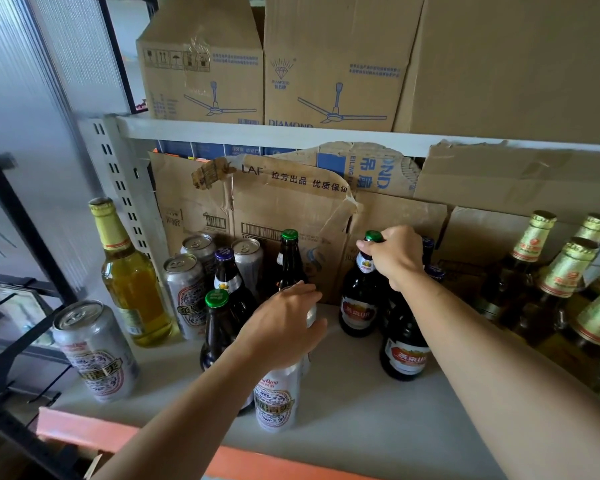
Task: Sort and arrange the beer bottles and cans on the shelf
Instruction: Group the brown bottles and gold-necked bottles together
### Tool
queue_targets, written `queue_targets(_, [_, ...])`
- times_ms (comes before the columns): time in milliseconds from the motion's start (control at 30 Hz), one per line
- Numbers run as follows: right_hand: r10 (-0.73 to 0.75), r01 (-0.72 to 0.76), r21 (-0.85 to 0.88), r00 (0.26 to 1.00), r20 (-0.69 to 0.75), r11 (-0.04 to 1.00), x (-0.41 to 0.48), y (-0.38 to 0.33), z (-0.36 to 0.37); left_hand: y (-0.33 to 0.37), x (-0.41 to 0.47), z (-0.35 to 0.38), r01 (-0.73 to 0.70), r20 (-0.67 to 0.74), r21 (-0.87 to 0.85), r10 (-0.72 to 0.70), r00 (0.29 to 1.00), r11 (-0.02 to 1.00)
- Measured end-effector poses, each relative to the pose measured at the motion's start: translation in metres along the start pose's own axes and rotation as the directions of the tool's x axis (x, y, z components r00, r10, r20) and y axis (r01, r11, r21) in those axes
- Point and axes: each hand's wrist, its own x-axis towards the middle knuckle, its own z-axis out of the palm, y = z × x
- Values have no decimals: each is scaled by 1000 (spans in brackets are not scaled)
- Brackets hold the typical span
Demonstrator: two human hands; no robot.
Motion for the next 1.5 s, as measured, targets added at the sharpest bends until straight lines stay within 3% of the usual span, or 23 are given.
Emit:
queue_targets(433, [-45,46,-7,994,102,999,1,-2,-6,-3,1,1,-9,6,15,9,1000,1000])
queue_targets(600, [-46,44,27,994,104,999,-3,-3,-10,-3,1,0,-20,18,23,19,1000,1000])
queue_targets(833, [-183,182,36,983,17,983,-40,7,-24,-4,1,0,-29,3,27,29,1000,999])
queue_targets(900, [-163,164,-3,984,77,987,-49,19,-20,-3,0,0,-28,-11,20,28,1000,999])
queue_targets(1000, [-60,103,-137,955,290,985,-61,38,-8,-1,-2,-1,-51,-105,6,51,993,999])
queue_targets(1133, [36,50,-165,878,478,985,-88,68,11,3,-8,-3,-64,-200,180,100,975,982])
queue_targets(1267, [59,-15,-87,841,539,996,-110,90,21,5,-13,-9,-56,-246,225,113,963,973])
queue_targets(1500, [177,-191,-36,801,572,981,-138,111,20,13,-50,-17,-240,-145,4,238,960,971])
